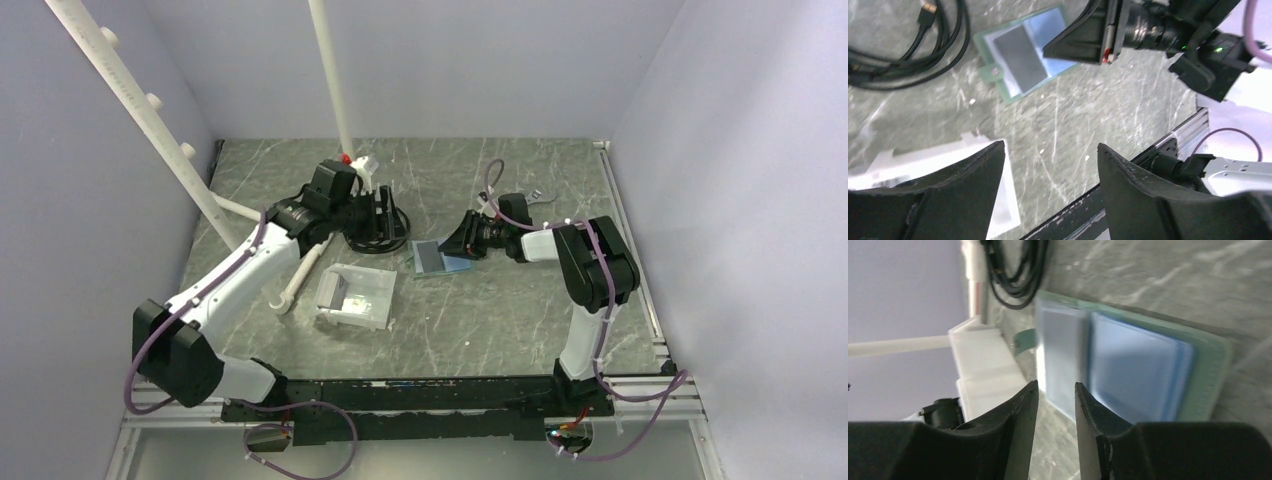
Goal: Put the credit cards into the card holder
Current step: Insert the credit card into the card holder.
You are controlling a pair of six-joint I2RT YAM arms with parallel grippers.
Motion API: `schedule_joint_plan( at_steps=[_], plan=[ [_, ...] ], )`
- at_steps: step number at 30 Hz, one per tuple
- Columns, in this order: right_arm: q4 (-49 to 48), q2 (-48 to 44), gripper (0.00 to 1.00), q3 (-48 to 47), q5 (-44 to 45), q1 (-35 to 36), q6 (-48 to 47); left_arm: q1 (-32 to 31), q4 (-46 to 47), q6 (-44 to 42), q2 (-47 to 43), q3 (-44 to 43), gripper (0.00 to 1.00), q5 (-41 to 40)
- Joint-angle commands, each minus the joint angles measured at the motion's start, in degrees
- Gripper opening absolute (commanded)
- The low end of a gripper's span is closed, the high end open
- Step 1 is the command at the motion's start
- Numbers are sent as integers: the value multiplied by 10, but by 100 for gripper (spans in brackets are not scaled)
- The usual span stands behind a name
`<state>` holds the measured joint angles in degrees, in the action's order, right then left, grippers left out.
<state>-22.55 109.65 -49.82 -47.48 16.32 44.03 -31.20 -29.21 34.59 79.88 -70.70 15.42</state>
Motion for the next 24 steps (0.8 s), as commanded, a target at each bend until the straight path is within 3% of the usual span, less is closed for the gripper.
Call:
schedule_joint_plan(
  at_steps=[1, 8, 16, 21, 24],
  plan=[
    [91, -5, 33, -18, 90, 0, -85, 5, -89, -31, -43, 21, 75, -37],
    [135, -36, 28, 35, 239, -16, -86, 5, -117, -34, -90, 49, 80, -66],
    [179, -107, 29, 72, 328, -33, -124, 29, -135, -48, -75, 69, 83, -80],
    [147, -168, 35, 96, 298, -33, -153, 35, -167, -67, -49, 67, 98, -132],
    [131, -186, 37, 100, 275, -33, -158, 35, -194, -77, -28, 61, 100, -183]
  ],
)
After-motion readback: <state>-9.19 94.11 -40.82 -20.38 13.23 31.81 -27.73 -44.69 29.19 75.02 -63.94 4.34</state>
